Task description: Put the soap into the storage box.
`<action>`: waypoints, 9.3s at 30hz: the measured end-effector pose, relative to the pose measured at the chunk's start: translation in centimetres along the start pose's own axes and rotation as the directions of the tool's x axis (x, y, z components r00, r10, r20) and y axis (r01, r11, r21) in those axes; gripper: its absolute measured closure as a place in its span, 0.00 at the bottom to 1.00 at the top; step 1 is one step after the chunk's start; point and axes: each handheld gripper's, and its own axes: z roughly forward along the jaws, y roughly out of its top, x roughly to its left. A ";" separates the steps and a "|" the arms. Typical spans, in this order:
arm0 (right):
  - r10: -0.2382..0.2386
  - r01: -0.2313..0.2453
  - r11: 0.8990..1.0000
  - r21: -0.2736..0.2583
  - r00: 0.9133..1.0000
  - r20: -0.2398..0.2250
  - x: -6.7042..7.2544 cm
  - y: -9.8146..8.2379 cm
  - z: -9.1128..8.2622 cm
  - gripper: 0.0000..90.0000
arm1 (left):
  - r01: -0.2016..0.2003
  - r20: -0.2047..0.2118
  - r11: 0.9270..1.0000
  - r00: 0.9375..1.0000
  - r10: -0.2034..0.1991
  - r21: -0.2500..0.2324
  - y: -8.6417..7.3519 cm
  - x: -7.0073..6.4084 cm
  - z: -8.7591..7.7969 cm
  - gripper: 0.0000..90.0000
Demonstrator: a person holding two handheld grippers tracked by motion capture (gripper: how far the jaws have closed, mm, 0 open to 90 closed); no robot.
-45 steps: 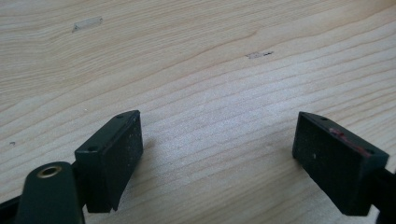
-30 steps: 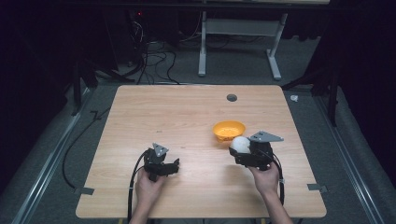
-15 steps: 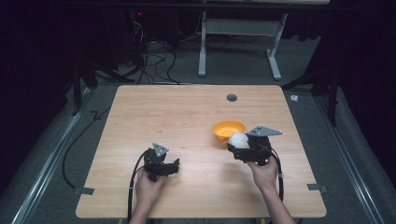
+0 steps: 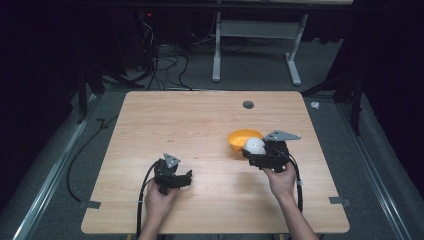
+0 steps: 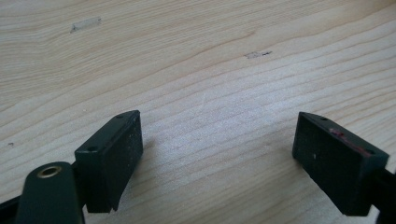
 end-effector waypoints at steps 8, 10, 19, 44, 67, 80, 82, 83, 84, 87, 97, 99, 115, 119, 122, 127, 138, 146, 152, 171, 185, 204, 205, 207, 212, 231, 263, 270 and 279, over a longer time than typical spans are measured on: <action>-0.008 0.008 1.000 0.000 1.000 -0.001 0.1 0.7 0.3 0.27 | 0.000 0.000 1.000 1.000 0.000 0.000 0.0 0.0 0.0 0.18; -0.013 0.013 1.000 0.003 1.000 0.001 0.1 0.8 0.4 0.27 | 0.000 0.000 1.000 1.000 0.000 0.000 0.0 0.0 0.0 0.18; -0.007 0.007 1.000 0.013 1.000 0.003 0.0 1.3 0.9 0.27 | -0.001 0.001 1.000 1.000 0.001 0.001 0.0 0.0 0.0 0.18; 0.023 -0.024 0.999 0.045 1.000 0.011 -1.4 2.2 3.0 0.27 | -0.003 0.002 1.000 1.000 0.003 0.002 0.0 0.0 0.0 0.18; 0.022 -0.025 0.995 0.098 0.999 0.032 -2.0 3.7 4.9 0.27 | -0.002 0.002 1.000 1.000 0.002 0.001 0.0 0.0 0.0 0.18; 0.040 -0.050 0.989 0.142 0.996 0.074 -2.8 3.6 7.1 0.27 | -0.002 0.003 1.000 1.000 0.002 0.002 0.0 0.0 0.0 0.18; 0.042 -0.055 0.987 0.154 0.996 0.084 -3.0 3.4 7.5 0.27 | -0.002 0.003 1.000 1.000 0.002 0.002 0.0 0.0 0.0 0.18; 0.042 -0.056 0.986 0.160 0.995 0.088 -3.1 3.4 7.7 0.27 | -0.002 0.003 1.000 1.000 0.002 0.002 0.0 0.0 0.0 0.18; 0.044 -0.059 0.984 0.167 0.995 0.091 -3.2 3.3 7.9 0.27 | -0.002 0.003 1.000 1.000 0.002 0.002 0.0 0.0 0.0 0.18; 0.052 -0.069 0.982 0.176 0.994 0.100 -3.4 3.1 8.3 0.27 | -0.002 0.003 1.000 1.000 0.002 0.002 0.0 0.0 0.0 0.18; 0.062 -0.087 0.975 0.205 0.990 0.124 -3.6 2.7 9.4 0.27 | -0.002 0.003 1.000 1.000 0.002 0.002 0.0 0.0 0.0 0.18; 0.064 -0.089 0.974 0.208 0.990 0.125 -3.7 2.6 9.6 0.27 | -0.002 0.003 1.000 1.000 0.002 0.002 0.0 0.0 0.0 0.18; 0.078 -0.109 0.963 0.246 0.988 0.130 -3.9 2.1 10.5 0.27 | -0.002 0.002 1.000 1.000 0.002 0.001 0.0 0.0 0.0 0.18; 0.078 -0.107 0.966 0.236 0.989 0.126 -3.8 2.2 10.5 0.26 | -0.003 0.003 1.000 1.000 0.003 0.002 0.0 0.0 0.0 0.18; 0.077 -0.101 0.972 0.210 0.990 0.121 -3.9 2.5 10.1 0.26 | -0.002 0.003 1.000 1.000 0.002 0.002 0.0 0.0 0.0 0.18; 0.090 -0.109 0.976 0.189 0.990 0.109 -4.0 2.6 9.5 0.26 | -0.003 0.003 1.000 1.000 0.003 0.002 0.0 0.0 0.0 0.18; 0.084 -0.097 0.985 0.142 0.992 0.096 -4.1 3.1 8.0 0.28 | -0.003 0.002 1.000 1.000 0.003 0.002 0.0 0.0 0.0 0.18; 0.079 -0.090 0.988 0.124 0.993 0.091 -4.0 3.2 7.1 0.28 | -0.003 0.002 1.000 1.000 0.003 0.002 0.0 0.0 0.0 0.18; 0.098 -0.107 0.989 0.105 0.991 0.087 -4.5 3.2 6.2 0.29 | -0.003 0.002 1.000 1.000 0.003 0.002 0.0 0.0 0.0 0.18; 0.074 -0.081 0.994 0.074 0.993 0.094 -4.8 3.2 3.4 0.29 | -0.002 0.002 1.000 1.000 0.002 0.002 0.0 0.0 0.0 0.18; 0.080 -0.081 0.997 0.007 0.991 0.105 -5.0 1.8 0.8 0.32 | -0.002 0.002 1.000 1.000 0.002 0.002 0.0 0.0 0.0 0.18; 0.091 -0.089 0.996 -0.020 0.991 0.098 -5.1 0.0 -1.8 0.32 | -0.002 0.002 1.000 1.000 0.002 0.001 0.0 0.0 0.0 0.18; 0.095 -0.094 0.995 -0.014 0.991 0.097 -5.0 -0.1 -1.8 0.32 | -0.003 0.002 1.000 1.000 0.003 0.002 0.0 0.0 0.0 0.18; 0.092 -0.091 0.996 -0.015 0.991 0.097 -5.0 -0.3 -2.0 0.32 | -0.002 0.002 1.000 1.000 0.002 0.002 0.0 0.0 0.0 0.18; 0.105 -0.103 0.994 -0.026 0.990 0.095 -5.2 -1.0 -2.5 0.32 | -0.002 0.002 1.000 1.000 0.002 0.002 0.0 0.0 0.0 0.18; 0.157 -0.154 0.987 -0.037 0.984 0.089 -5.5 -3.8 -3.5 0.32 | -0.002 0.001 1.000 1.000 0.002 0.002 0.0 0.0 0.0 0.18; 0.172 -0.179 0.981 0.069 0.980 0.103 -4.6 -9.1 -0.4 0.31 | -0.002 0.001 1.000 1.000 0.002 0.002 0.0 0.0 0.0 0.18; 0.103 -0.124 0.987 0.106 0.977 0.185 -4.1 -10.4 0.5 0.30 | -0.002 0.001 1.000 1.000 0.002 0.002 0.0 0.0 0.0 0.18; 0.031 -0.062 0.988 0.139 0.975 0.218 -3.3 -10.2 1.0 0.27 | -0.001 0.001 1.000 1.000 0.001 0.002 0.0 0.0 0.0 0.18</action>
